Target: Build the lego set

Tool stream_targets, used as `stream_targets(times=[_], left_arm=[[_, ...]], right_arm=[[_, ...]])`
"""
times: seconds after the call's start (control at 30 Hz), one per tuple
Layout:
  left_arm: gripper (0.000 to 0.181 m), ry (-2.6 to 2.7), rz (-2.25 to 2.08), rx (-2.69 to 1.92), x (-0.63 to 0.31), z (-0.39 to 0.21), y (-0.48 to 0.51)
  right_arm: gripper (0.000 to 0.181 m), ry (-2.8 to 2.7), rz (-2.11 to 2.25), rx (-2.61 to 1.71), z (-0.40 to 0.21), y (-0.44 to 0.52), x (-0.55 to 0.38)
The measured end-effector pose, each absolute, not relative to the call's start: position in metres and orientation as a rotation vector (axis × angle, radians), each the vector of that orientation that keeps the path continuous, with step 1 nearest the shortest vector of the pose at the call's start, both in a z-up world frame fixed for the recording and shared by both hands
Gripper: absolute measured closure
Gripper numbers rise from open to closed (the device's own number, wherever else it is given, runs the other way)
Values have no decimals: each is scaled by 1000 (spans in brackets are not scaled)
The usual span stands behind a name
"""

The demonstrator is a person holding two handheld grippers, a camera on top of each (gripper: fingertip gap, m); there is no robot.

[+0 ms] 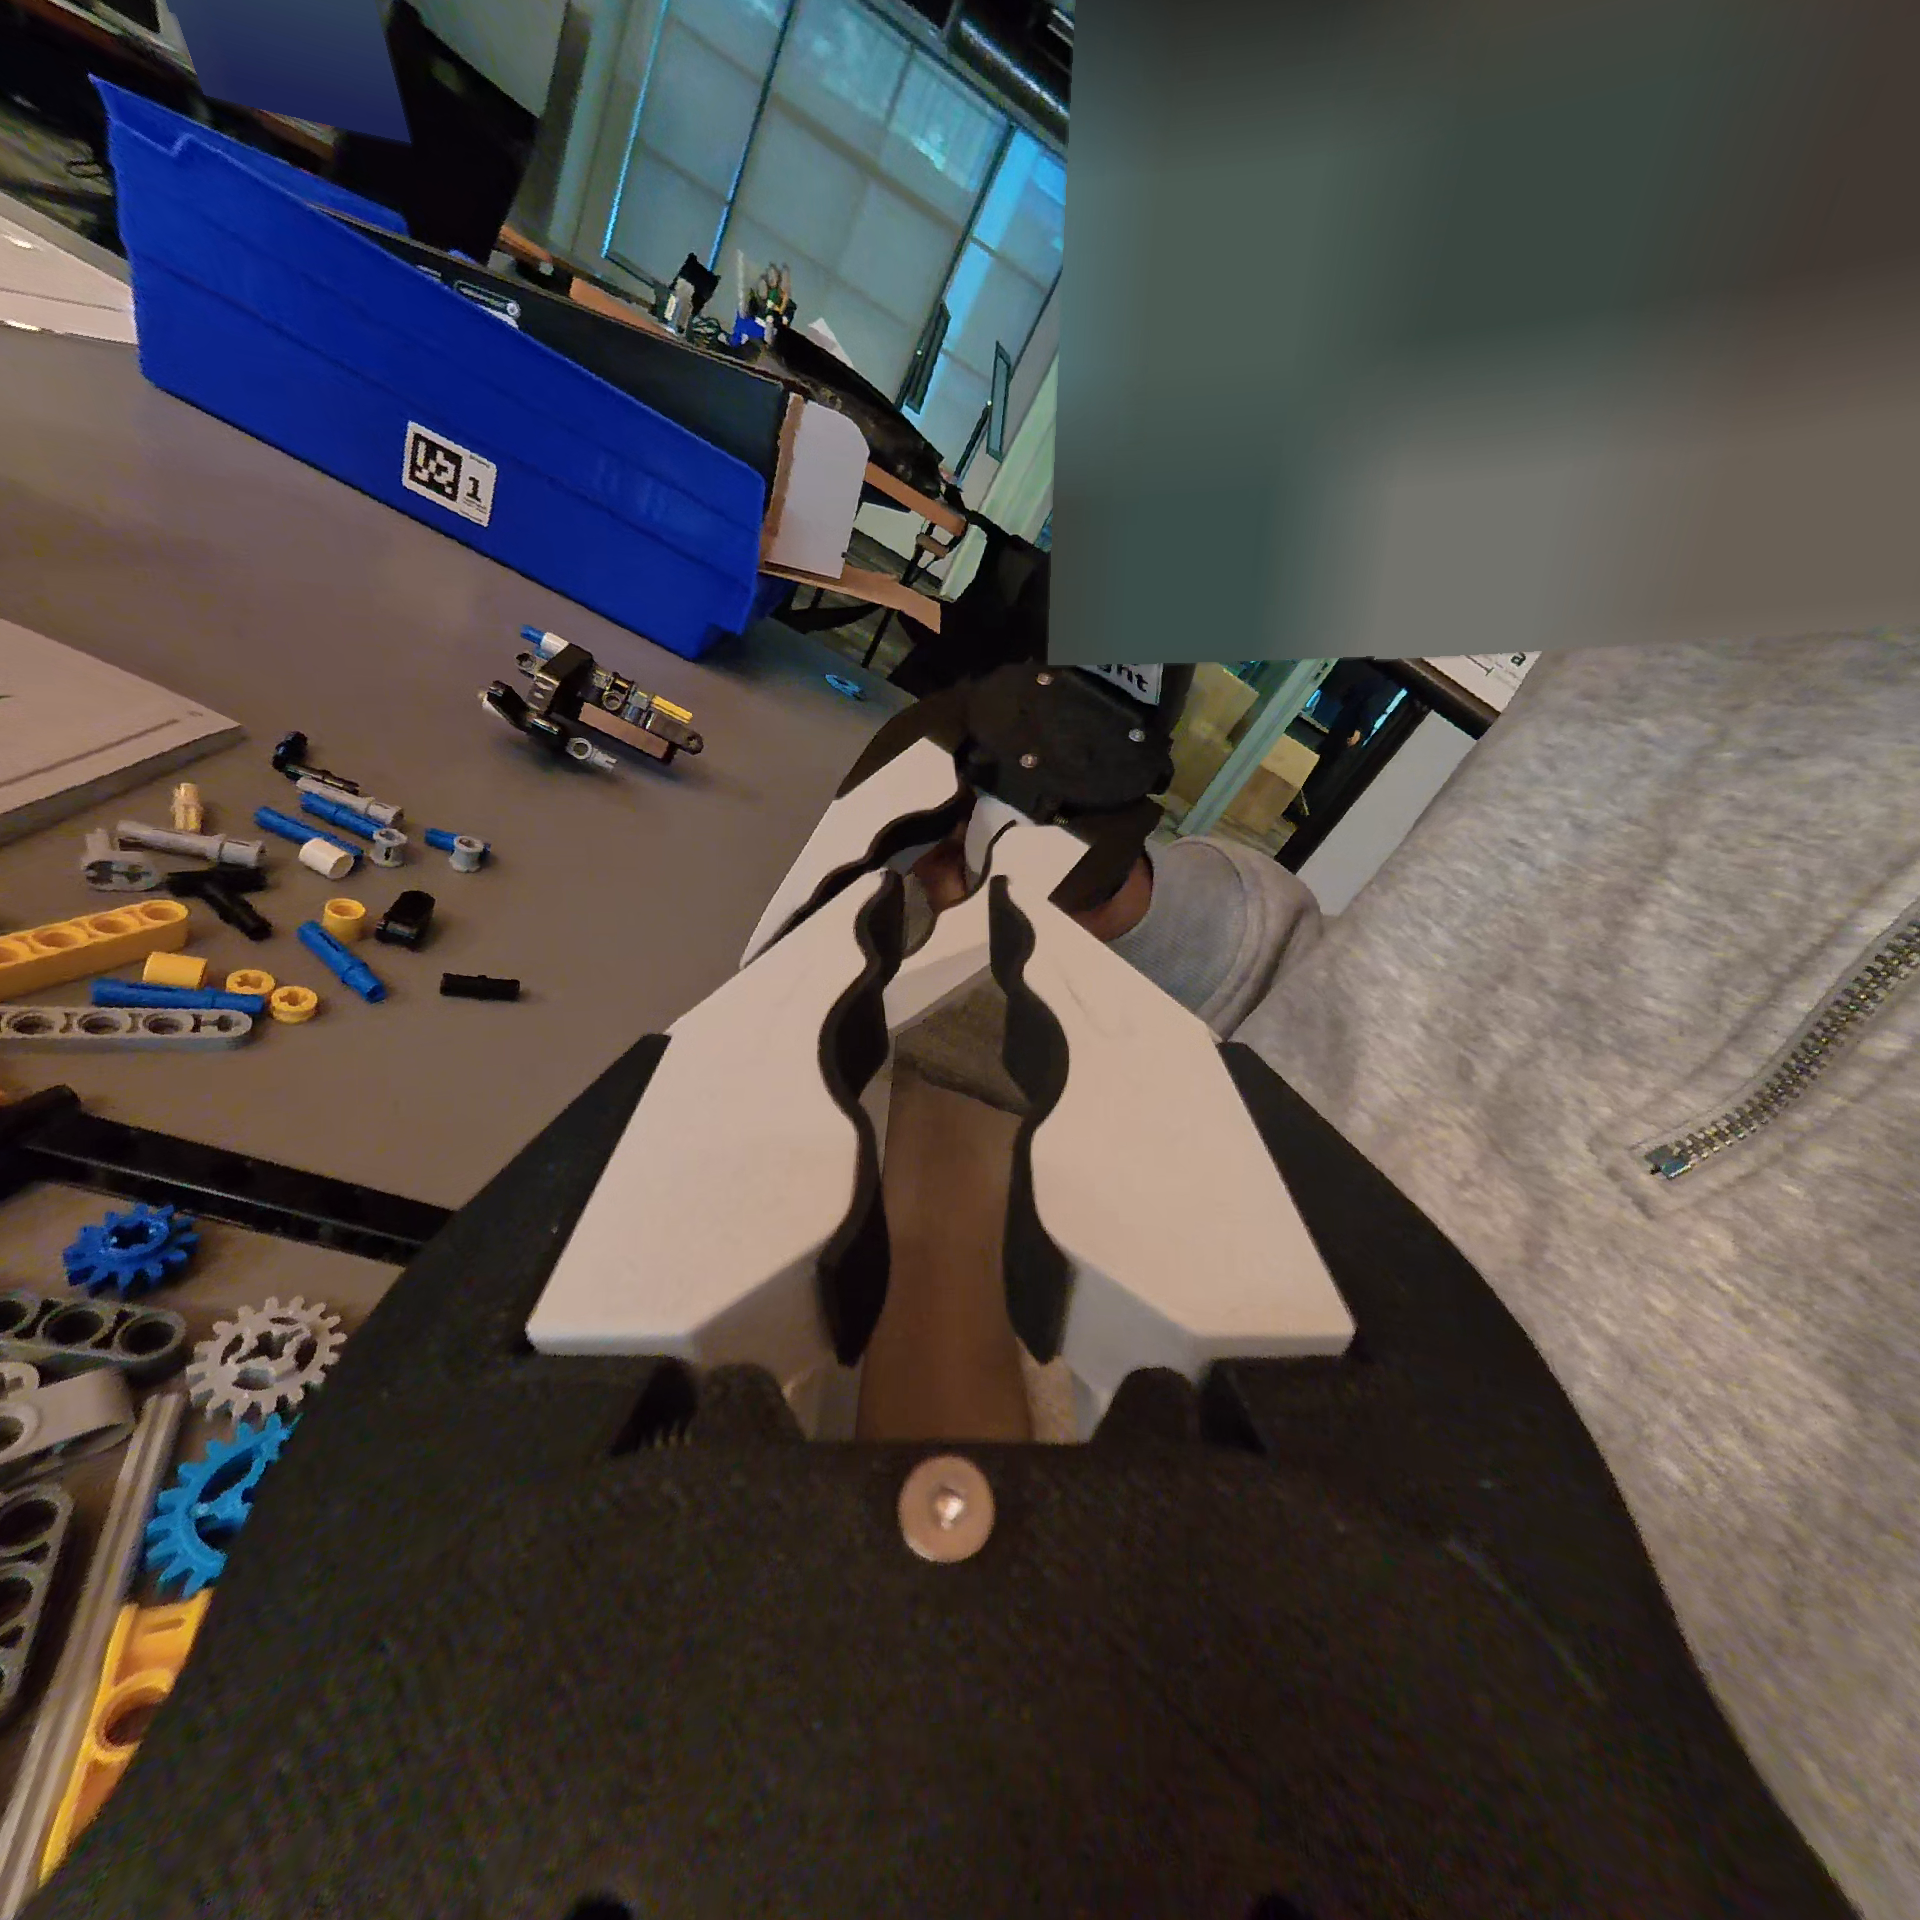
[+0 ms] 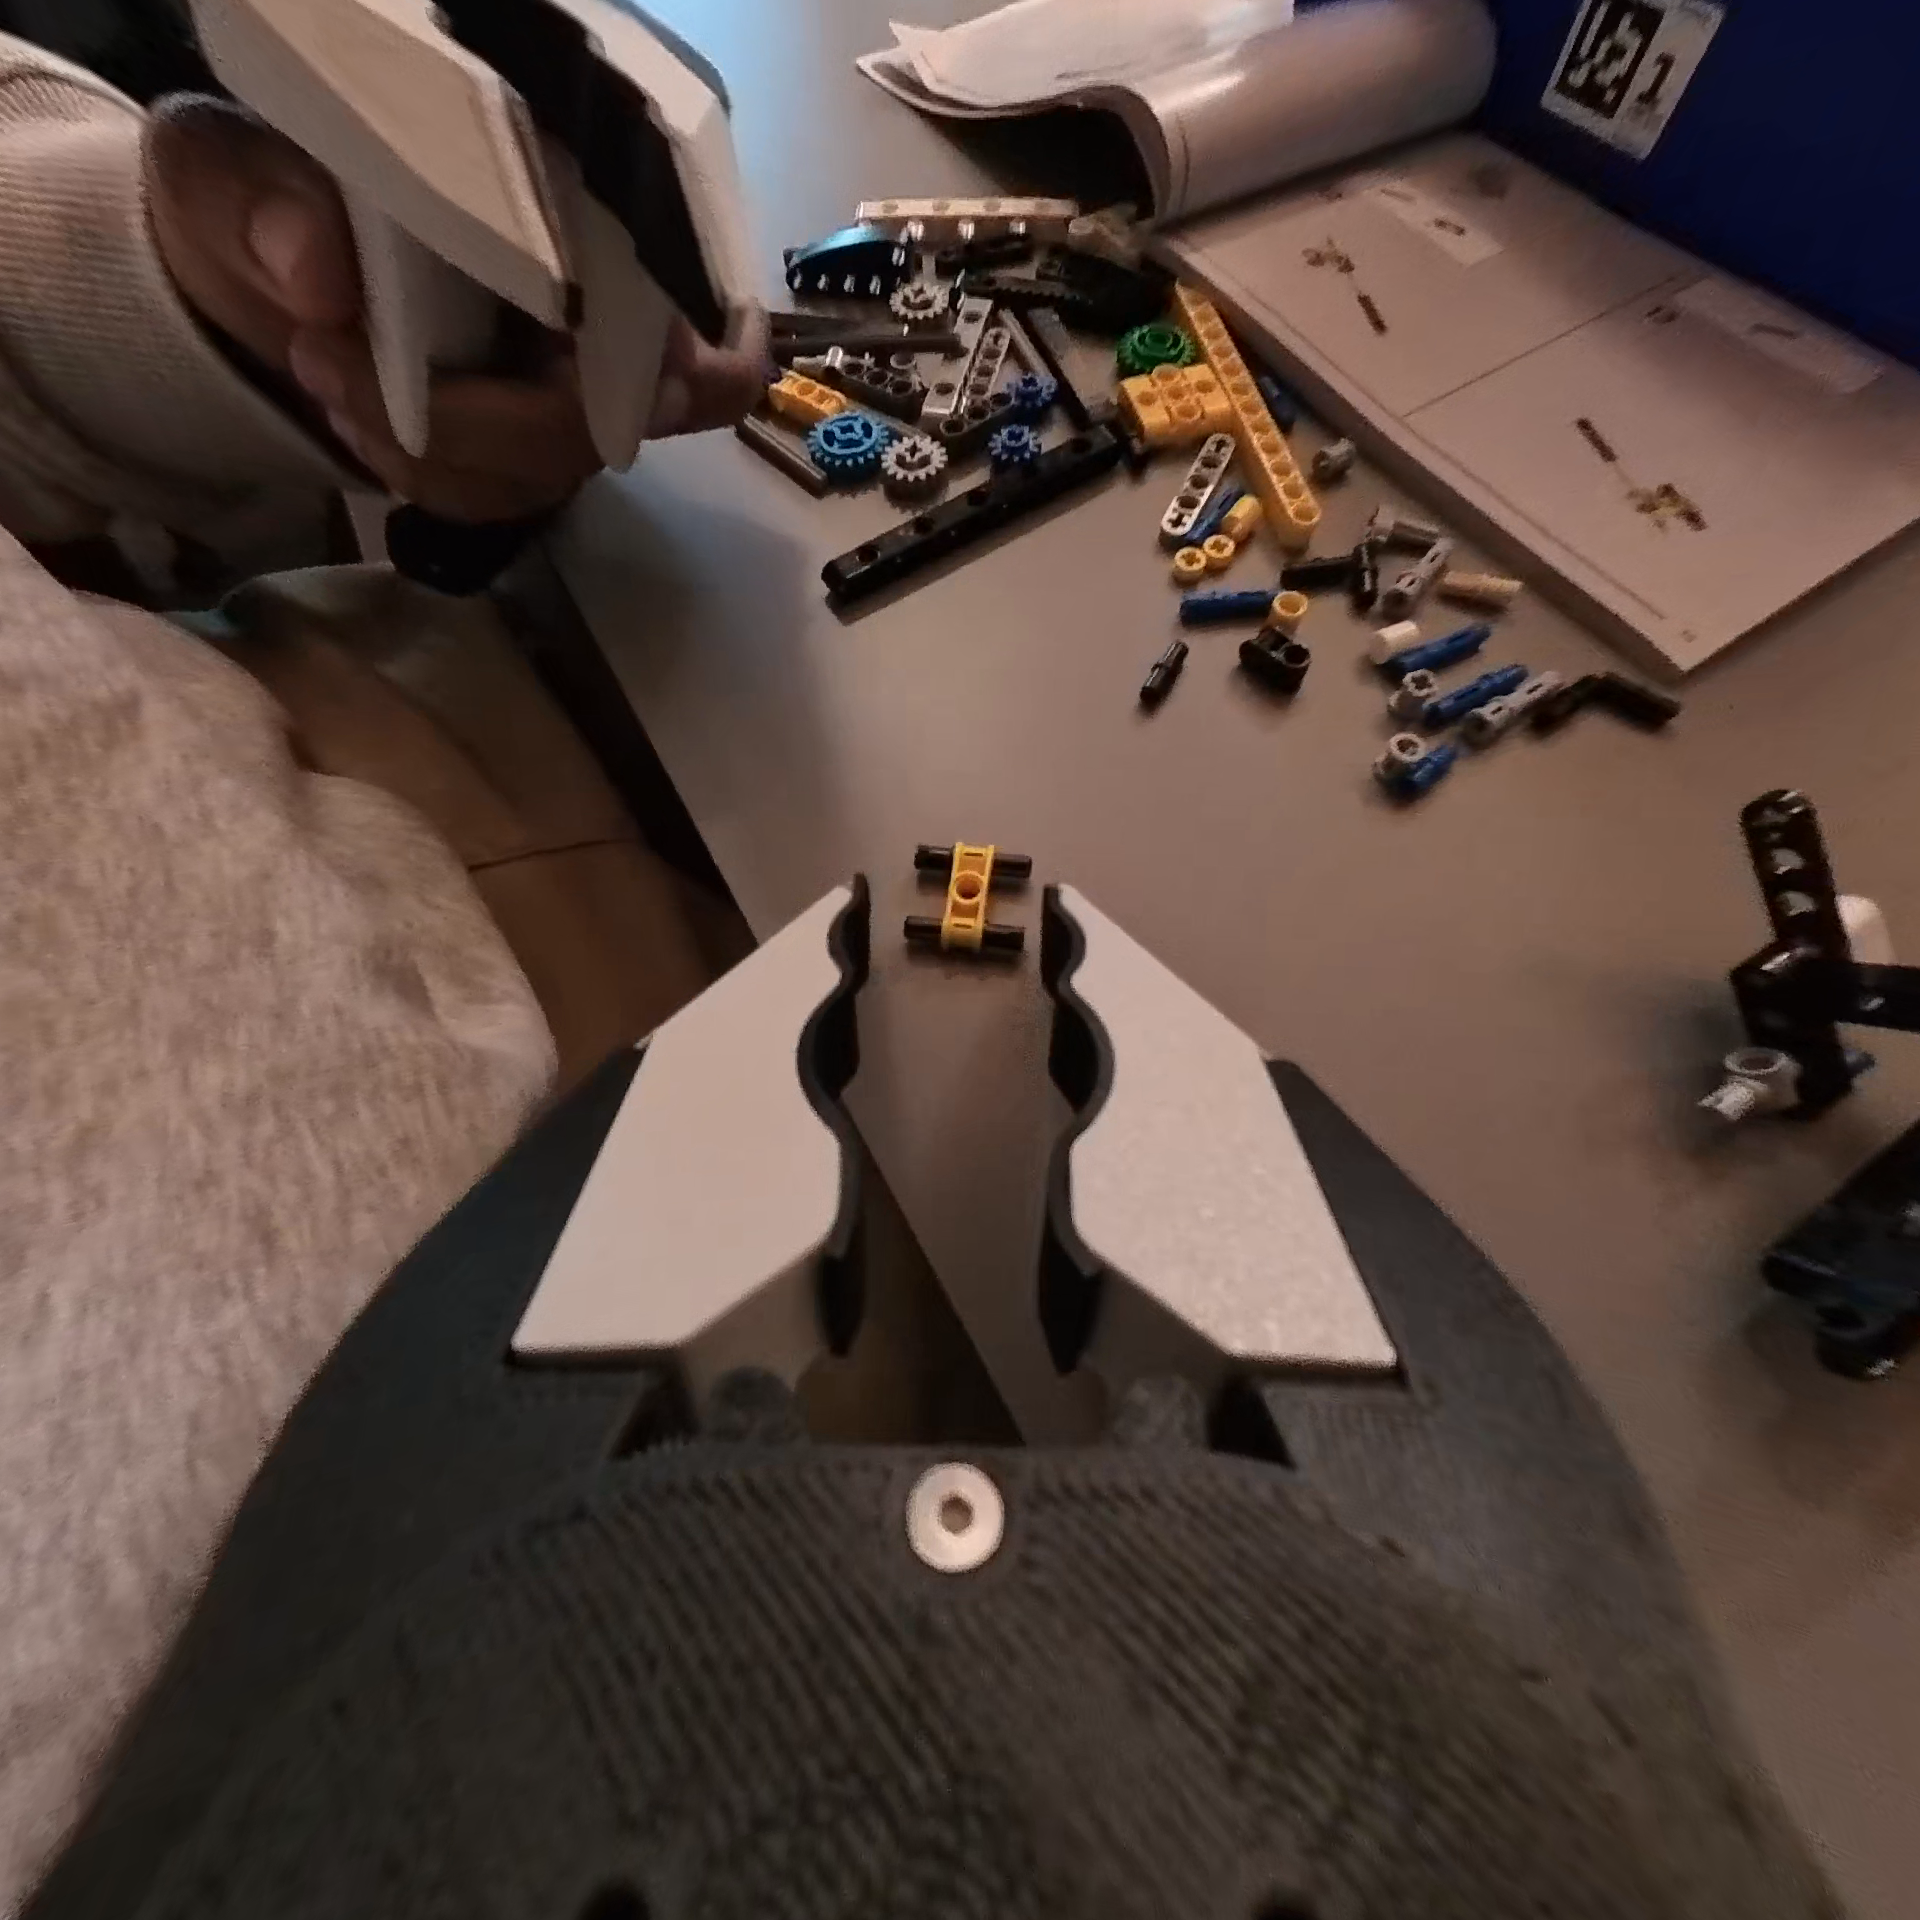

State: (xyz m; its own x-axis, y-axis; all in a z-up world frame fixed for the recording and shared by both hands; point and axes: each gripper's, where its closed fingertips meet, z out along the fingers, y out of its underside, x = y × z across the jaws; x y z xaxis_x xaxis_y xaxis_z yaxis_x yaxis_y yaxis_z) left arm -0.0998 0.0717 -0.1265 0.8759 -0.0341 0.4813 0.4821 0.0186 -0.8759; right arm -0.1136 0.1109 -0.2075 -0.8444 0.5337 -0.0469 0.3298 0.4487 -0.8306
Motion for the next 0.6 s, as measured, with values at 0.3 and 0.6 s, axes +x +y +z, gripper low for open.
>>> stream_targets(times=[0.3,0.6], left_arm=[[165,-363,-419,-1519,-98,-127,72],[165,-385,-444,-1510,-101,-127,72]], right_arm=[[156,-2486,1325,-773,-211,113,-116],[161,-2480,1253,-697,-212,111,-115]])
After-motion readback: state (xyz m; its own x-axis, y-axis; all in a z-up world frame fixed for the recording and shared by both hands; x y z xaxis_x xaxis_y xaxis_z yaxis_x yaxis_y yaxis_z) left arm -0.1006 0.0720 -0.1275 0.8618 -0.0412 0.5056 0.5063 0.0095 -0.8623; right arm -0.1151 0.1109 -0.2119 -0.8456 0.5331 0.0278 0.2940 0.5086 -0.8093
